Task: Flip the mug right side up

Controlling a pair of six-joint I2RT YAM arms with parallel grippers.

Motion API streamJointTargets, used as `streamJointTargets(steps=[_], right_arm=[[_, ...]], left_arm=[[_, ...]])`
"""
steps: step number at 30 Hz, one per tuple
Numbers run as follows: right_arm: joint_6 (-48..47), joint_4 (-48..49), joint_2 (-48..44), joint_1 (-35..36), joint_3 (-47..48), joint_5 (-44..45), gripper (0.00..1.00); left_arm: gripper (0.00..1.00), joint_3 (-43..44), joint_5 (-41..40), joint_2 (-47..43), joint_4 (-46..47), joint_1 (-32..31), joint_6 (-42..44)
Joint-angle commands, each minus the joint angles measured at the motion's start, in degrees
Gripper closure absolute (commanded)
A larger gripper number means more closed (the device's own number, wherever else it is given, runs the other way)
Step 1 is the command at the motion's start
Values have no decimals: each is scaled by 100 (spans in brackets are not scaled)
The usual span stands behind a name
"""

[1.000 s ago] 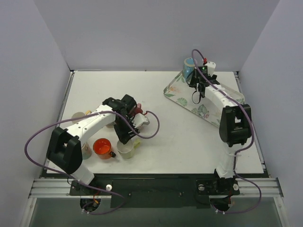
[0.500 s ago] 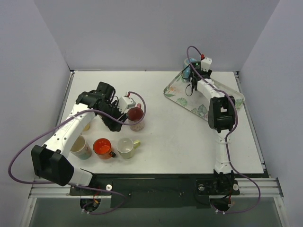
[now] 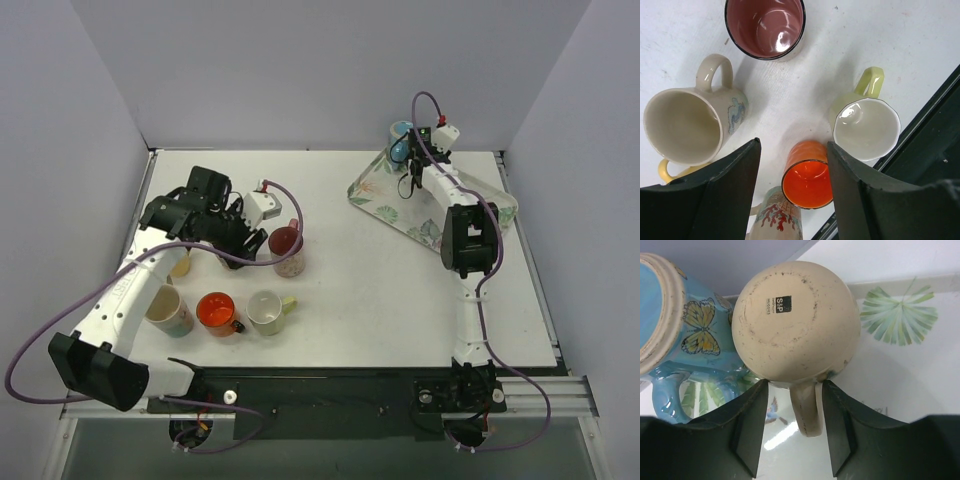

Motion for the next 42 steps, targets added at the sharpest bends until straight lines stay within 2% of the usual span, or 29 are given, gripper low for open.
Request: streamJointTargets(steps=[1, 5, 12, 15, 16, 17, 19, 23, 28, 31, 32, 33, 34, 36, 39, 42], right_arm=[[607, -253, -119, -164, -141, 5, 61], [608, -262, -119, -164, -150, -39, 64], [898, -359, -84, -331, -185, -196, 62], [863, -254, -57, -375, -168, -372, 82], [759, -210, -57, -384, -176, -442, 95], [688, -131, -66, -384, -168, -539, 100], [547, -60, -171, -375, -237, -609, 100], [617, 693, -943, -393, -1096, -942, 100], [871, 1337, -2488, -410, -2554, -1778, 100], [1221, 1653, -3334, -393, -3400, -2418, 100], [1319, 1924, -3779, -393, -3941, -2638, 100], [1555, 2048, -4167, -375, -4190, -2710, 100], [1636, 2197, -4397, -366, -4637, -2832, 100], [1750, 2086, -4977, -270, -5043, -3069, 100], [2310, 2163, -5933, -16, -5589, -3535, 100], [2585, 1946, -6673, 476, -6002, -3704, 100]], left_arm=[[35, 329, 140, -185, 104, 34, 68], [35, 294, 132, -194, 103, 25, 121], [35, 259, 211, -211, 165, 34, 138], [35, 277, 255, -211, 165, 25, 138], [35, 277, 246, -203, 156, 34, 138], [35, 268, 211, -211, 165, 34, 138], [35, 242, 193, -220, 156, 34, 138], [35, 259, 316, -255, 156, 25, 138], [31, 242, 606, -387, 542, 25, 50], [30, -91, 738, -501, 1489, 8, -485], [31, -153, 842, -493, 1736, -10, -634], [30, -363, 878, -527, 2278, -71, -731], [24, -495, 948, -571, 2544, -124, -810], [23, -786, 949, -607, 3335, -343, -846], [20, -1364, 730, -703, 4643, -913, -373], [17, -2032, -32, -677, 5602, -1450, 294]])
